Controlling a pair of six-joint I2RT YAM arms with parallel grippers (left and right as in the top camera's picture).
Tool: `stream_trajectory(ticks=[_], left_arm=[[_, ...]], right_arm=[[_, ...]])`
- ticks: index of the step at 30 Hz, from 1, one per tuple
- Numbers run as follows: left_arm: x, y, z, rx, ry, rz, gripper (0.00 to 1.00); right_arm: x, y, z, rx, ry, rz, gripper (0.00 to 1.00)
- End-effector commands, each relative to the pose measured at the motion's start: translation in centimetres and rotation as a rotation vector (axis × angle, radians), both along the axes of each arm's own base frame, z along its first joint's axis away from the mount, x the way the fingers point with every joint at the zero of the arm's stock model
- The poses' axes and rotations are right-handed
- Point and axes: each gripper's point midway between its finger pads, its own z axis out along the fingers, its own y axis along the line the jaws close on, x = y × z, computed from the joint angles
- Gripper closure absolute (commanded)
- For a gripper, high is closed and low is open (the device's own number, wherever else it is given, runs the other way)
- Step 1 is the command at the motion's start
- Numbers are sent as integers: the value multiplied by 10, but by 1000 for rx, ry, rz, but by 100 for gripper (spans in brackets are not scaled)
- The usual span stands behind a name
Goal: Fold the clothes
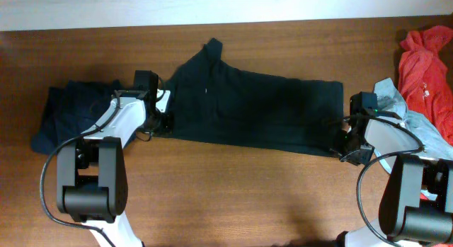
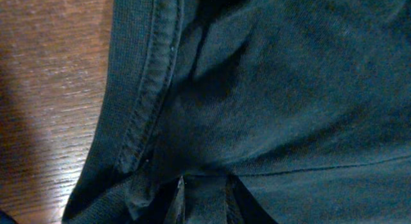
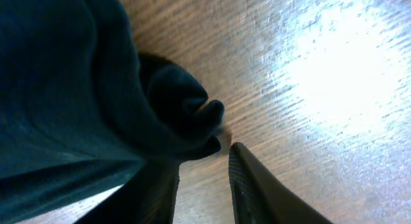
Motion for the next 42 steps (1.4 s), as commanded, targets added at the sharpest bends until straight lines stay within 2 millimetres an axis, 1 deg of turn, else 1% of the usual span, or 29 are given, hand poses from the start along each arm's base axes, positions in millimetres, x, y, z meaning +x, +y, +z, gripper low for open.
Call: stream_trajectory(ticks=[1, 5, 7, 9, 11, 14, 17, 18, 19, 21, 22, 23, 25, 26, 28, 31, 34, 36, 38, 40, 42], left_arm=[[-17, 5, -15, 21, 96, 12, 78], [-19, 6, 5, 22, 102, 12, 79], [-17, 5, 17, 20, 80, 13, 79], [-11, 4, 33, 8, 35, 12, 73], [-4, 1, 47, -8, -14, 10, 69], [10, 0, 60, -14, -91, 10, 69], [28, -6, 65, -45, -166, 2, 69], [35, -10, 67, -63, -200, -3, 69], [40, -12, 68, -78, -223, -9, 70], [50, -16, 68, -85, -258, -29, 70], [52, -18, 66, -84, -265, -39, 70], [53, -20, 61, -85, -259, -43, 73], [48, -26, 50, -97, -223, -55, 75], [43, -30, 43, -111, -193, -68, 78], [35, -35, 29, -117, -141, -77, 81], [30, -37, 14, -113, -98, -82, 82], [27, -36, 4, -111, -71, -81, 82], [23, -35, 0, -109, -51, -79, 83], [18, -35, -5, -106, -21, -78, 83], [9, -34, -10, -103, 20, -75, 86], [1, -32, -13, -99, 50, -74, 88]], right_arm=[[-5, -7, 6, -28, 17, -16, 69], [5, -9, 36, -39, -37, -16, 66], [12, -9, 50, -35, -76, -16, 64], [20, -7, 69, -23, -127, -15, 61], [29, -4, 83, -6, -176, -10, 57], [47, 12, 99, 83, -264, 63, 56], [67, 39, 106, 226, -362, 187, 57], [72, 45, 107, 255, -381, 210, 57], [74, 47, 105, 264, -383, 218, 57], [77, 50, 98, 267, -372, 225, 63], [76, 52, 91, 275, -353, 226, 66], [75, 54, 84, 285, -330, 226, 69], [68, 63, 69, 316, -273, 230, 73], [63, 68, 59, 334, -238, 233, 74], [53, 76, 39, 351, -175, 246, 75], [48, 83, 17, 365, -123, 257, 76], [46, 85, 2, 371, -91, 255, 76], [44, 82, -6, 356, -65, 245, 77], [37, 71, -17, 294, -12, 222, 77], [21, 54, -25, 198, 73, 168, 77], [7, 44, -28, 141, 128, 132, 77]])
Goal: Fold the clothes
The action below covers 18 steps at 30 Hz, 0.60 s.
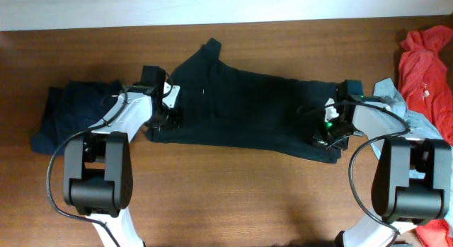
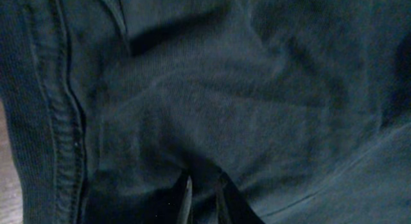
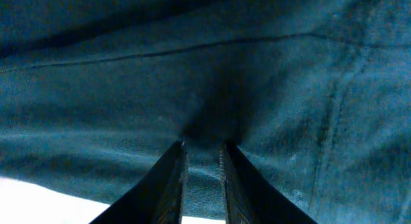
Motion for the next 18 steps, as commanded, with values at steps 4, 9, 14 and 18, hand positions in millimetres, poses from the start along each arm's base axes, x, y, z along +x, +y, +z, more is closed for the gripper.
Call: stream_trajectory(ticks=[4, 9, 14, 18], left_arm=[[-31, 4, -24, 9, 122, -9, 93], [-58, 7, -39, 13, 208, 62, 99], [-96, 11, -43, 29, 358, 144, 99], [-124, 5, -35, -1, 491, 190, 99]], right_arm=[[-54, -38, -25, -239, 244, -71, 80], [-66, -38, -22, -243, 296, -71, 80], [-72, -43, -20, -275, 319, -63, 80], [-73, -46, -20, -293, 321, -61, 80]])
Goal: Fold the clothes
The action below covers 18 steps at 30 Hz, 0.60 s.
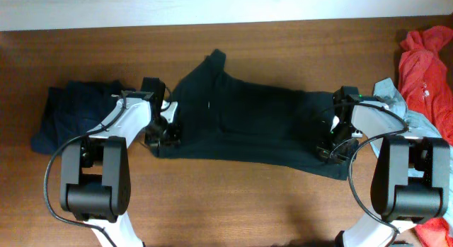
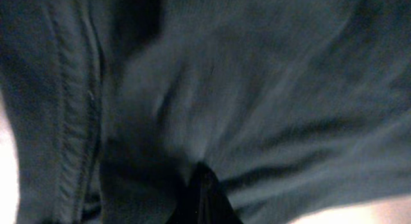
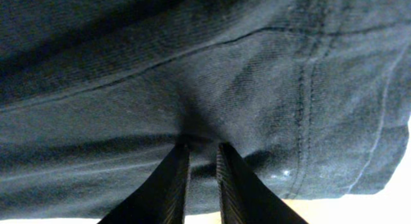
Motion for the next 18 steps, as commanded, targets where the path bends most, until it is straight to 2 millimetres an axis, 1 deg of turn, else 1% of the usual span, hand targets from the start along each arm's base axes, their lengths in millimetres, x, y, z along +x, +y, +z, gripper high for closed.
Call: stream_trajectory(ticks=[1, 4, 5, 8, 11, 12, 13, 14, 16, 17, 18], left_arm=[[-63, 8, -27, 46, 273, 79, 99], [-76, 10, -22, 59, 331, 96, 99], [-81, 11, -16, 63, 348, 96, 99], [-74, 11, -7, 60, 301, 95, 99], [-52, 14, 11, 76, 190, 88, 99], [-44, 15, 19, 80, 151, 88, 99], [-31, 14, 33, 77, 93, 81, 99], [-23, 14, 43, 72, 50, 72, 98], [-3, 12, 68, 57, -60, 44, 91], [9, 10, 81, 48, -126, 25, 85], [18, 9, 91, 42, -174, 10, 80]], right_arm=[[-24, -19, -18, -110, 103, 12, 80], [-24, -19, -17, -110, 103, 12, 80], [-24, -19, -17, -110, 103, 13, 80], [-22, -20, -15, -111, 90, 12, 80], [-13, -18, -5, -103, 44, 11, 80], [-7, -16, 1, -90, 15, 8, 79], [-2, -14, 8, -75, -13, 9, 79], [3, -11, 18, -60, -46, 4, 77], [12, -5, 40, -30, -104, -12, 72], [15, -4, 52, -24, -132, -23, 69], [18, -3, 61, -21, -154, -24, 67]])
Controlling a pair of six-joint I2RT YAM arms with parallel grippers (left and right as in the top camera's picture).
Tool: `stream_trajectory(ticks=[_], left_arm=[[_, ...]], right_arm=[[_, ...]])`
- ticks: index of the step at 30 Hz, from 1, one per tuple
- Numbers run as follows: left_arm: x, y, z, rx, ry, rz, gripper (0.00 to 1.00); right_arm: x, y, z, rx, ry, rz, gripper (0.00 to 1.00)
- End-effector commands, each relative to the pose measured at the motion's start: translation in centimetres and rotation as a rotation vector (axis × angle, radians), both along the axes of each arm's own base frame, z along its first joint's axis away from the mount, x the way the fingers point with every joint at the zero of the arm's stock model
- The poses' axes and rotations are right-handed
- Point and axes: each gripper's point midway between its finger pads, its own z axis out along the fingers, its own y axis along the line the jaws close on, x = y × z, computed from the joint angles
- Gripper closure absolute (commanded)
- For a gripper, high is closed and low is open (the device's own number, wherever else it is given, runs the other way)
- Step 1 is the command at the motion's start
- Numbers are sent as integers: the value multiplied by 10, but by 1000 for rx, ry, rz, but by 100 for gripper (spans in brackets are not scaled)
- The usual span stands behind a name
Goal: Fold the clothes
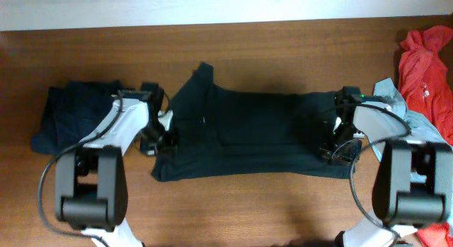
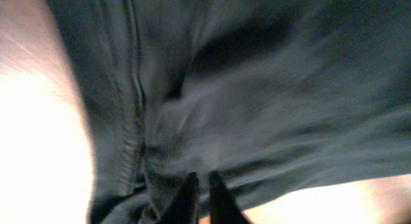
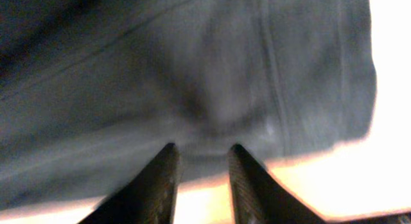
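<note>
Dark trousers (image 1: 248, 137) lie folded lengthwise as a long band across the middle of the wooden table (image 1: 248, 211). My left gripper (image 1: 157, 139) is at their left end. In the left wrist view it (image 2: 202, 185) is nearly closed, with bunched cloth (image 2: 257, 89) at its tips by the stitched seam. At the right end, near the front corner, sits my right gripper (image 1: 335, 149). The right wrist view shows it (image 3: 202, 166) open, bare table between the fingers and the cloth edge (image 3: 192, 70) just past the tips.
A folded dark blue garment (image 1: 67, 116) lies at the far left, beside my left arm. A red garment (image 1: 425, 63) and a light blue one (image 1: 410, 123) are heaped at the right edge. A pale wall strip runs along the back of the table.
The trousers have shifted toward the front edge and lie flatter, their front edge lower in the overhead view. My right gripper has opened and let go of the cloth.
First both grippers were at the front corners of the spread trousers, the right one open beside a cloth corner. Then both were shut on cloth farther back over the garment. After that the folded trousers sat nearer the front, and now the right hand is off them.
</note>
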Motion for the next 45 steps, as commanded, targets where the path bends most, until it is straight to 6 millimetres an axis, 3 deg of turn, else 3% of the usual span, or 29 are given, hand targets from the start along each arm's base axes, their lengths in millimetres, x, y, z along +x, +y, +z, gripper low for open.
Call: stream_trajectory(ticks=[1, 3, 5, 8, 11, 14, 15, 18, 25, 33, 39, 45], left_arm=[[47, 0, 61, -1, -272, -62, 74], [65, -3, 75, -12, -360, -70, 52], [88, -12, 89, -56, -462, -77, 40], [120, -28, 107, -123, -643, -192, 39], [156, -32, 117, -116, -798, -226, 40], [179, -35, 104, -114, -851, -239, 39], [191, -38, 82, -115, -850, -251, 39], [205, -46, 45, -143, -845, -278, 39], [232, -60, 3, -179, -919, -321, 47], [236, -77, -13, -188, -943, -357, 50], [235, -77, -39, -181, -913, -356, 51], [239, -78, -38, -181, -939, -357, 55]], right_arm=[[27, 0, 52, 4, -177, -19, 65], [33, 0, 73, -2, -234, -19, 59], [41, -1, 93, -9, -308, -17, 51], [53, -2, 112, -15, -407, 15, 41], [65, 4, 121, 14, -480, 58, 39], [68, 9, 121, 48, -491, 61, 39], [68, 12, 121, 59, -492, 62, 39], [68, 13, 121, 67, -492, 62, 39], [62, 13, 119, 70, -468, 61, 39], [56, 14, 118, 73, -444, 59, 39], [55, 14, 118, 73, -439, 59, 39], [54, 14, 117, 74, -436, 59, 39]])
